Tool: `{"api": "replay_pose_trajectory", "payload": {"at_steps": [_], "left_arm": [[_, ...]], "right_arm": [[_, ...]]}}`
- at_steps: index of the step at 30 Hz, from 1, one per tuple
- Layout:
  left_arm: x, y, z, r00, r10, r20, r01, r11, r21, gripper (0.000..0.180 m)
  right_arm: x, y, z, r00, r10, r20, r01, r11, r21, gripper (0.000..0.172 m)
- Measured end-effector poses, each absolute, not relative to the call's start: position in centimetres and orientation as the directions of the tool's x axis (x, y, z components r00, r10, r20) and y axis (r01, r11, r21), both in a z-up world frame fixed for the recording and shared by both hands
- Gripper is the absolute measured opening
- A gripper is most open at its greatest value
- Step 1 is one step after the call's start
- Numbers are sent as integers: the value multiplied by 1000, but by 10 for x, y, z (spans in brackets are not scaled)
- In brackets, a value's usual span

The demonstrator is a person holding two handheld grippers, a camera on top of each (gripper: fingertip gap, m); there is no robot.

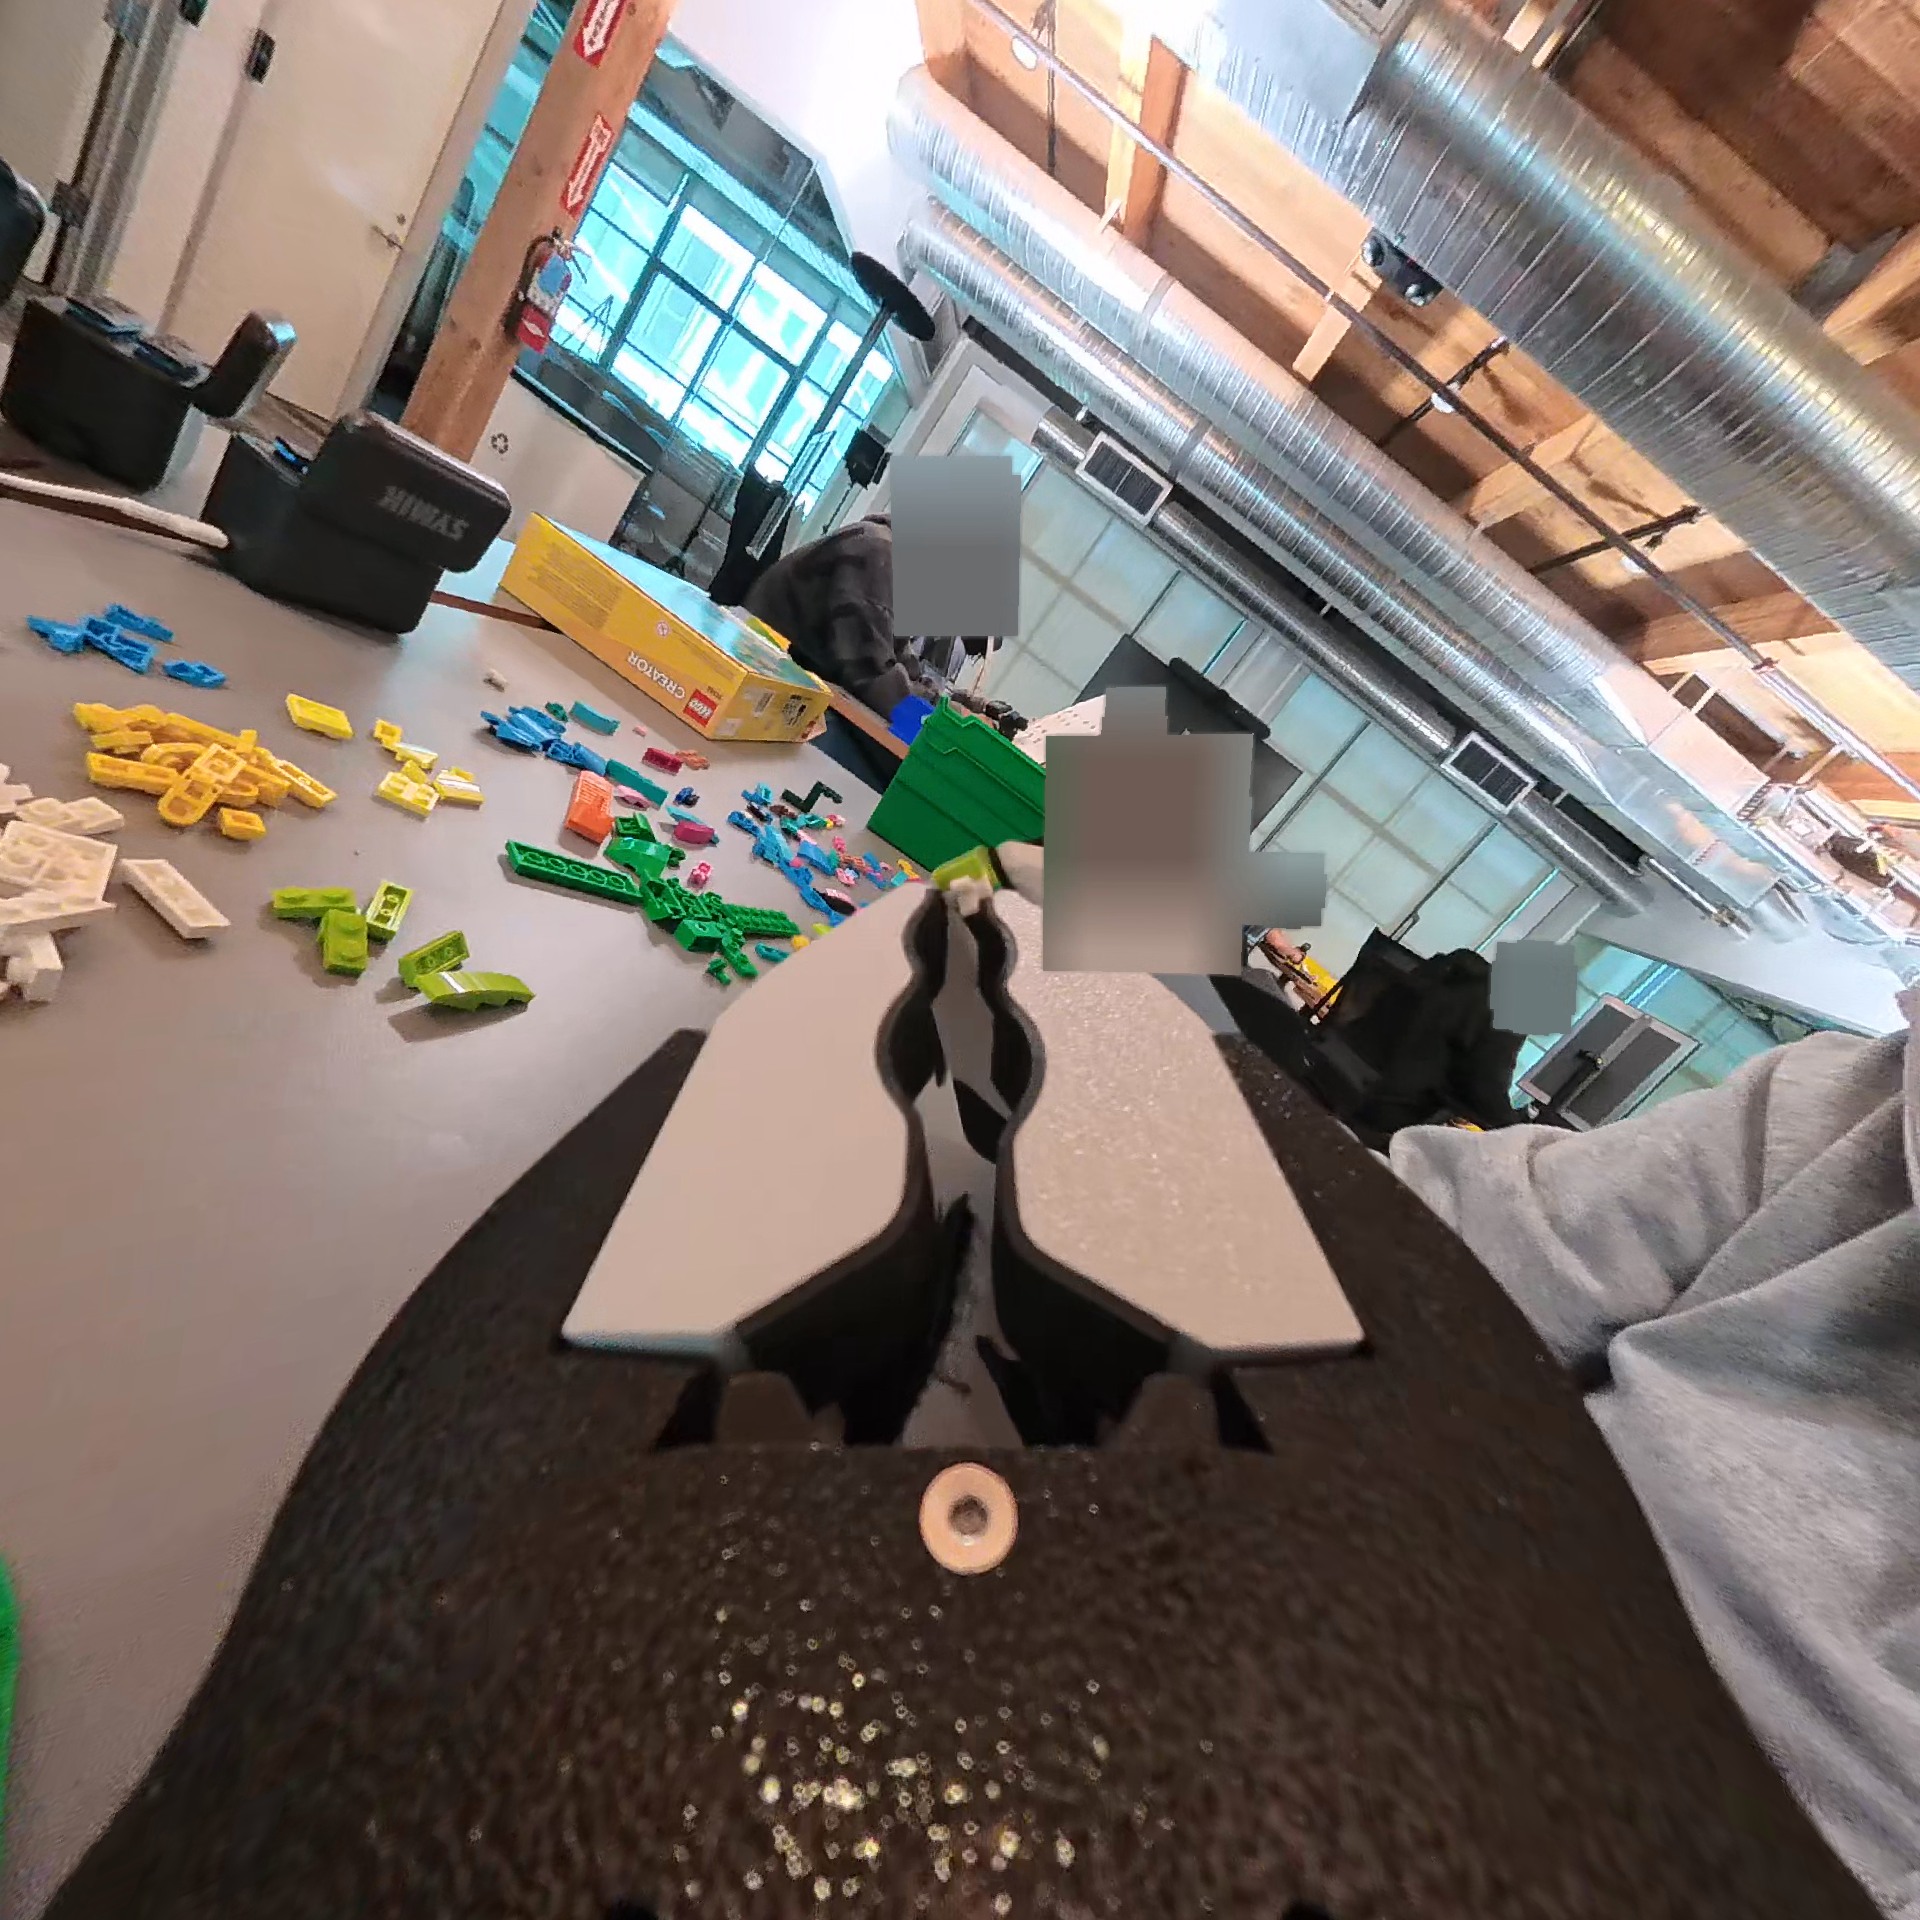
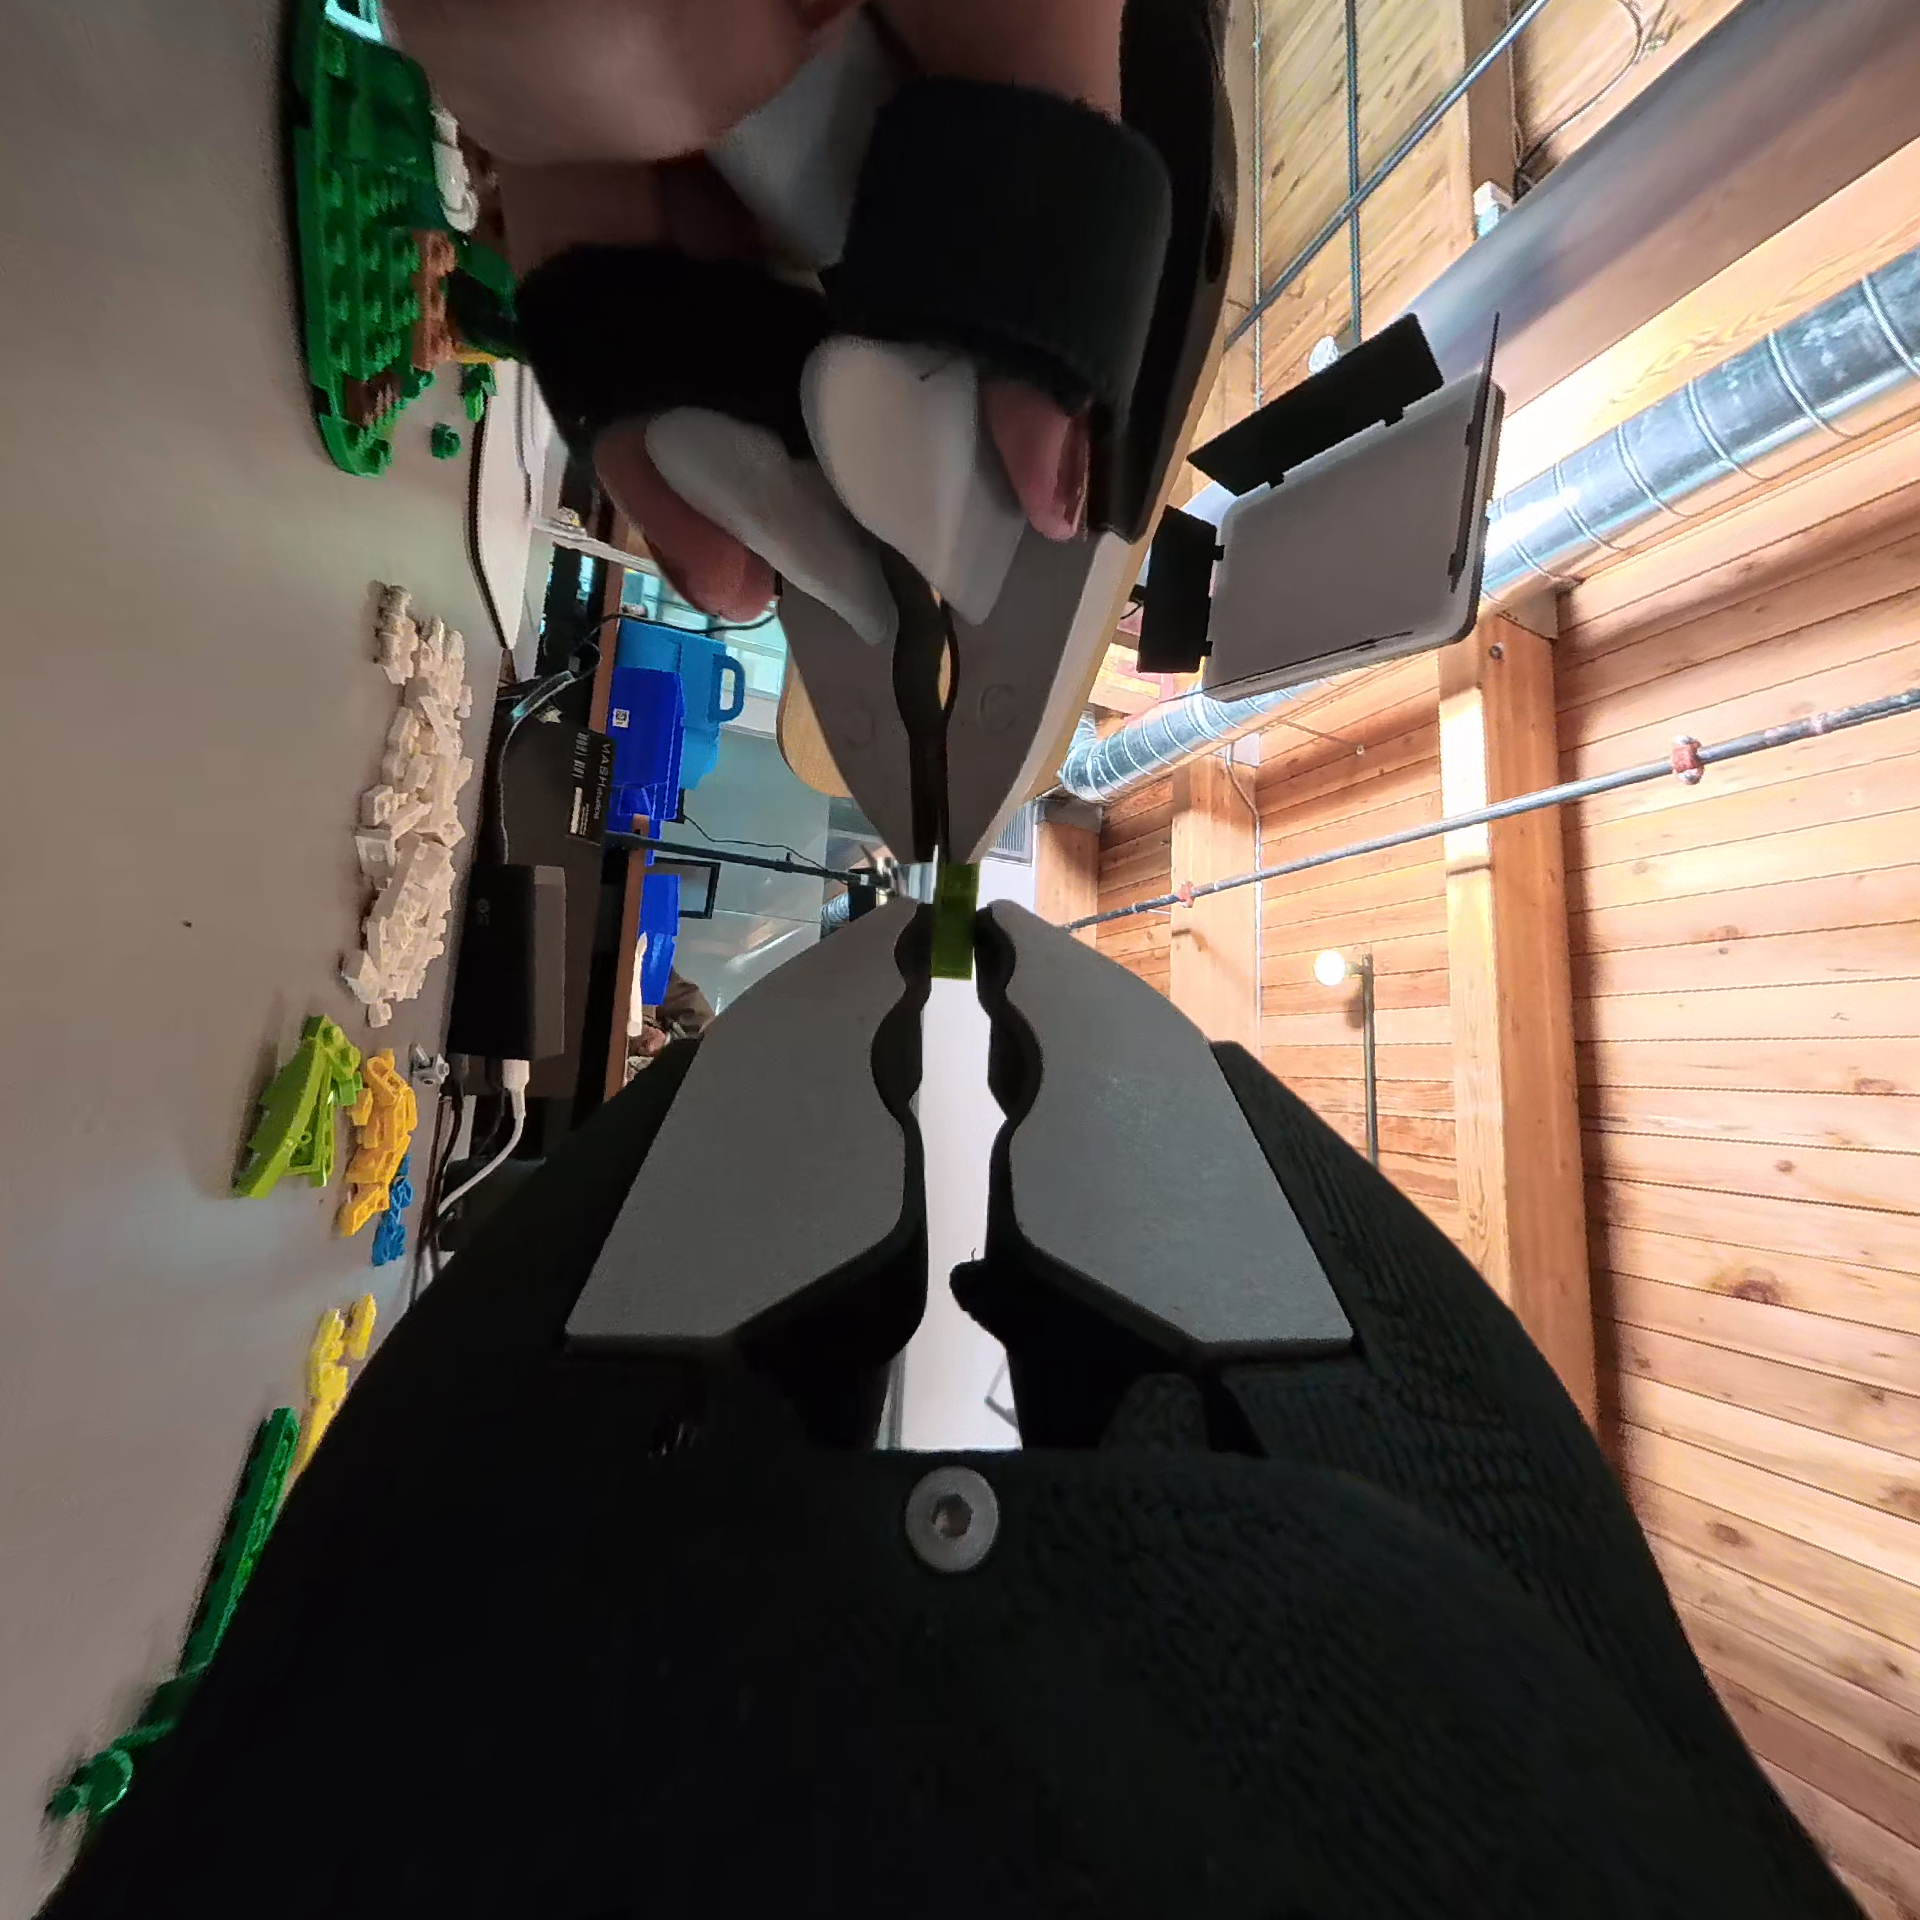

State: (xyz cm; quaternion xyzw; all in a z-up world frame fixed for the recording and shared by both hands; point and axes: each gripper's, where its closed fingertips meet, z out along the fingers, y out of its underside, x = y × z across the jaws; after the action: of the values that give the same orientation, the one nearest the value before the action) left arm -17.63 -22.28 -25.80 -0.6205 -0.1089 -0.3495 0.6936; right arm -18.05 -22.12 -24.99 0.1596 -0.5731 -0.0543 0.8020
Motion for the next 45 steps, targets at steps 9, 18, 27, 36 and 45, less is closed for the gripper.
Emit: {"api": "replay_pose_trajectory", "payload": {"at_steps": [9,18,27,36,45], "left_arm": [[-177,-225,-253,670,-398,627,684,2,-730,8],[-185,-222,-265,890,-214,404,411,-11,-912,7],[-177,-221,-266,917,-205,341,347,-8,-938,7],[-174,-226,-255,895,-265,358,385,55,-921,7],[-173,-225,-257,902,-274,334,358,44,-932,8]], "right_arm": [[-180,-223,-248,353,-281,892,-86,940,330,7],[-190,-218,-263,103,88,991,-169,983,-70,27],[-199,-218,-263,40,277,960,-72,959,-274,8],[-195,-230,-263,-288,738,610,-73,618,-782,6],[-192,-233,-269,-428,805,411,-6,453,-892,6]]}}
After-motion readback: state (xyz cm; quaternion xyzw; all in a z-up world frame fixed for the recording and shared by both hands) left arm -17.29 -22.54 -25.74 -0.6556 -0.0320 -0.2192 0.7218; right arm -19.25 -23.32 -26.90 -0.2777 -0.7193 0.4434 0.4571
